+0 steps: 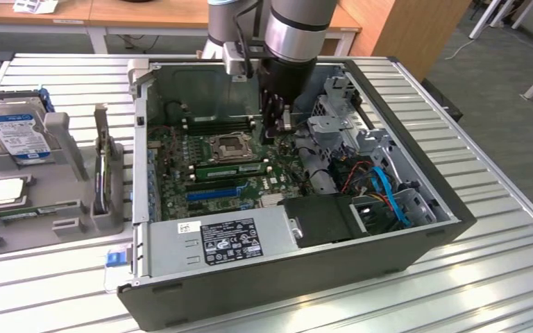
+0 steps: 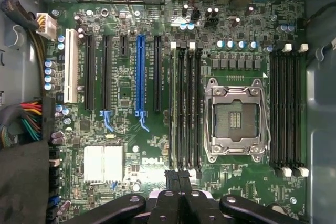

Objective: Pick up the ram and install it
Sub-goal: 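Press down the ram until it locks into place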

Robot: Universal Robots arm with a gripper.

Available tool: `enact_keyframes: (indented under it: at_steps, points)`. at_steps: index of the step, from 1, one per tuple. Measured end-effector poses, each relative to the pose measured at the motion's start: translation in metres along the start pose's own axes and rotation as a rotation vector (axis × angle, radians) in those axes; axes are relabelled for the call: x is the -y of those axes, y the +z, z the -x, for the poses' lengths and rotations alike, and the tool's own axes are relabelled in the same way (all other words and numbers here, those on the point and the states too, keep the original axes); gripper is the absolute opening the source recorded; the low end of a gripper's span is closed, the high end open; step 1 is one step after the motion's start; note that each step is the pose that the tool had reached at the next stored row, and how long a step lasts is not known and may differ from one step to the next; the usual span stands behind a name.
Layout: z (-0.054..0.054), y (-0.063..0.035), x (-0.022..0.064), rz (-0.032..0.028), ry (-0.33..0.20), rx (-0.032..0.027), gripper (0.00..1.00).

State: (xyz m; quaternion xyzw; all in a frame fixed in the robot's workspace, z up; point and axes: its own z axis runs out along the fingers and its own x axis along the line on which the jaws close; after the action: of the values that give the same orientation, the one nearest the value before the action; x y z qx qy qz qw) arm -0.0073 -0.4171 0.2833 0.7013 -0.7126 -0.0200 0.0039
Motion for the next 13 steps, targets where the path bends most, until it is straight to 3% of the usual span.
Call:
enact_keyframes:
  at_steps: [13]
  points:
    - [-0.0002,0.0088,0.0003,-0.0001,0.0,0.0001,0.1]
